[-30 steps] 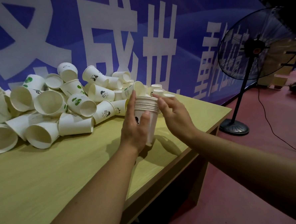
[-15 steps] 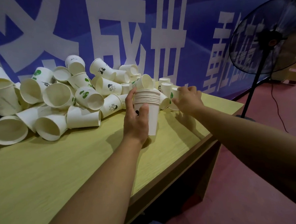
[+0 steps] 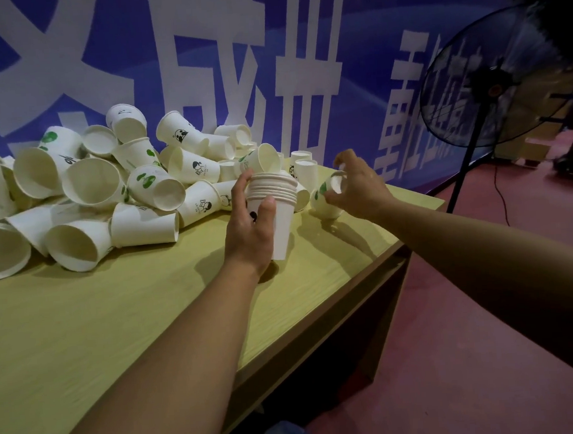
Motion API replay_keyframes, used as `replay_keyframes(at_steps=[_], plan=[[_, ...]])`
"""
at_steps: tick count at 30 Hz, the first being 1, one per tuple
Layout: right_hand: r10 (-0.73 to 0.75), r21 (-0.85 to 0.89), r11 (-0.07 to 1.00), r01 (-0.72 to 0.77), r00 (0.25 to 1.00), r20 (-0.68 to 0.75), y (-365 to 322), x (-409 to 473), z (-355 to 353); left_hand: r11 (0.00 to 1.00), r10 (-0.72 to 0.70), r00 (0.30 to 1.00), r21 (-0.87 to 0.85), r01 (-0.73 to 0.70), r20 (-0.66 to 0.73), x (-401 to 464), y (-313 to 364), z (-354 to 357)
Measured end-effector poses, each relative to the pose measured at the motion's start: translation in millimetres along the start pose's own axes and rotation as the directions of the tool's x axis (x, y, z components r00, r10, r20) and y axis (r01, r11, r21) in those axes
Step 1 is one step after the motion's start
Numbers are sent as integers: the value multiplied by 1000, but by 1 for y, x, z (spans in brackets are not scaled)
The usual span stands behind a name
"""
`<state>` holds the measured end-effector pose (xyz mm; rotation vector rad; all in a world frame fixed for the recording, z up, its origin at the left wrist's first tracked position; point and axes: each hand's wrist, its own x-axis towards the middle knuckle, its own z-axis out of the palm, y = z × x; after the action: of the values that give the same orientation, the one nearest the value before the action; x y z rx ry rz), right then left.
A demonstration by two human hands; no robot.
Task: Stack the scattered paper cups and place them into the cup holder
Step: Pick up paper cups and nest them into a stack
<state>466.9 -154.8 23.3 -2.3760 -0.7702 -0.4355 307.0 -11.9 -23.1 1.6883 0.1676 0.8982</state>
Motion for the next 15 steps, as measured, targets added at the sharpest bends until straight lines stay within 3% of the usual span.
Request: replay_keyframes(at_steps=[6, 15], plan=[[83, -233, 973, 0, 934, 347, 9, -6, -30, 998, 7, 1000, -61, -6, 25, -6, 4, -1], [55, 0, 998, -59, 938, 343, 13, -8, -24, 998, 3, 999, -58, -1, 35, -8, 6, -1]])
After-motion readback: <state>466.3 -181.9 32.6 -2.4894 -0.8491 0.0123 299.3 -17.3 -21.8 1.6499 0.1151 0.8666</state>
